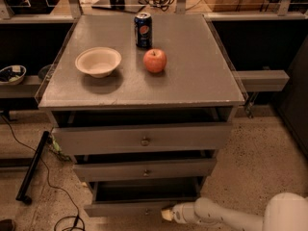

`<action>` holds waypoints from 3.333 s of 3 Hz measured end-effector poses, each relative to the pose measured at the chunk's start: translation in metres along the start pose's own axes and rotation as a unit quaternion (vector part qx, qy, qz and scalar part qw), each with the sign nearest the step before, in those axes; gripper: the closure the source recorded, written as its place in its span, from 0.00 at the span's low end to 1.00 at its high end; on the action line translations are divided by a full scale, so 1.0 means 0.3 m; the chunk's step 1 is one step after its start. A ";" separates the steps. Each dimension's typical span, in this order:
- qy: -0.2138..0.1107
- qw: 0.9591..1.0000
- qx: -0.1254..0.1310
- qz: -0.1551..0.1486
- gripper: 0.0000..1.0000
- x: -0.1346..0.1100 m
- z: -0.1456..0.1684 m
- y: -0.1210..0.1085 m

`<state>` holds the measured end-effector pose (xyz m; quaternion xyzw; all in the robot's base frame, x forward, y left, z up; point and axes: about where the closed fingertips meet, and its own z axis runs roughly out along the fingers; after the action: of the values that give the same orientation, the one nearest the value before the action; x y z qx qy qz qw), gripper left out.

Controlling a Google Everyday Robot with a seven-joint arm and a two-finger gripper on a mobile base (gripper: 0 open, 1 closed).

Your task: Close bottom drawer

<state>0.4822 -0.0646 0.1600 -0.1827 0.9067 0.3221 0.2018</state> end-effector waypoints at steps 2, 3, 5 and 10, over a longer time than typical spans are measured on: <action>-0.032 0.999 0.004 -0.018 1.00 -0.126 0.012 -0.004; -0.032 0.999 0.004 -0.017 1.00 -0.126 0.012 -0.004; -0.047 0.999 0.024 -0.004 1.00 -0.150 0.056 -0.023; -0.092 0.993 0.054 -0.045 1.00 -0.326 0.075 -0.012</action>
Offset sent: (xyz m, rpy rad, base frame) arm 0.1141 0.0255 0.0442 0.0279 -0.2084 -0.0177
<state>0.5727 -0.0327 0.1893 -0.1817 0.8912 0.2791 0.3079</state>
